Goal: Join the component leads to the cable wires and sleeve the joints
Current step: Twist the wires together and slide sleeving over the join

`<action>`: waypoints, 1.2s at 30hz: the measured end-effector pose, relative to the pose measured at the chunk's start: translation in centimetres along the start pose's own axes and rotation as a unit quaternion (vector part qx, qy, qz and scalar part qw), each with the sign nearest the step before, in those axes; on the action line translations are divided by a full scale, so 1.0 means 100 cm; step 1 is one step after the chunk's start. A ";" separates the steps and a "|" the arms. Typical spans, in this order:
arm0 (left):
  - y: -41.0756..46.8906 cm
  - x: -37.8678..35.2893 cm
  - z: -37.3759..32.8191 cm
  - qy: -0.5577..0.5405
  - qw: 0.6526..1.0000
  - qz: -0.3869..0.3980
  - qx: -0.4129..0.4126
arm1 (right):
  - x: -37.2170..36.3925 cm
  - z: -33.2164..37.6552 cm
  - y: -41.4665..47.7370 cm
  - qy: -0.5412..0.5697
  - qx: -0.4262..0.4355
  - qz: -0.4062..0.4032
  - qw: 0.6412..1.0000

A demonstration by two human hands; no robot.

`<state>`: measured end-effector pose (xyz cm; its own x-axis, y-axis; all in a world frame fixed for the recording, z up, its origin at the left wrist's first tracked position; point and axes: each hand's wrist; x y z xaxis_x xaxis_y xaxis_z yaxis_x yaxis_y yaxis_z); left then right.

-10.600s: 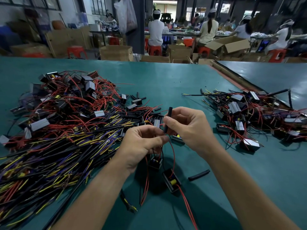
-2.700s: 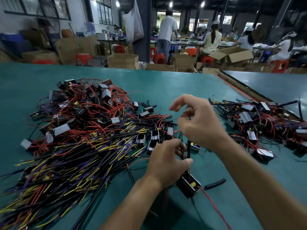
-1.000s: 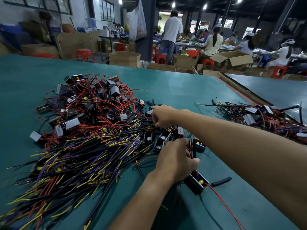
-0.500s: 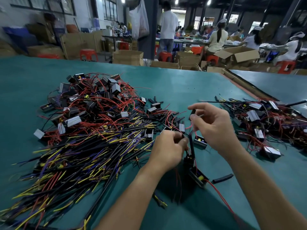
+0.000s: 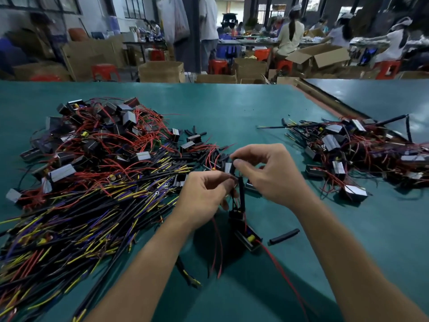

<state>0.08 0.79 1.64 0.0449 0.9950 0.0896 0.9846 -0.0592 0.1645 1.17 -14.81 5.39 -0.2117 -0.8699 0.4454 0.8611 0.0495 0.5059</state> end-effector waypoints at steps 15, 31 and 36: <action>0.000 0.009 -0.005 -0.069 0.993 0.066 0.064 | 0.008 0.001 0.000 -0.038 -0.013 0.097 0.994; -0.003 0.004 -0.006 -0.040 0.996 0.065 0.035 | 0.016 0.002 -0.002 -0.045 -0.018 0.183 0.982; -0.004 0.002 -0.006 -0.042 0.996 0.061 0.040 | 0.013 -0.001 0.000 -0.021 -0.025 0.132 0.991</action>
<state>-0.45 0.97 2.22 0.1765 0.9841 0.0214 0.9810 -0.1777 0.0781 0.90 -15.96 5.87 0.0062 -0.8090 0.5877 0.9109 0.2470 0.3304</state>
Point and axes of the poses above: each hand's wrist, its own y-axis towards the middle knuckle, its own x-axis out of the back of the hand, z = x × y, and after that the axes turned 5 degrees about -z, right-handed
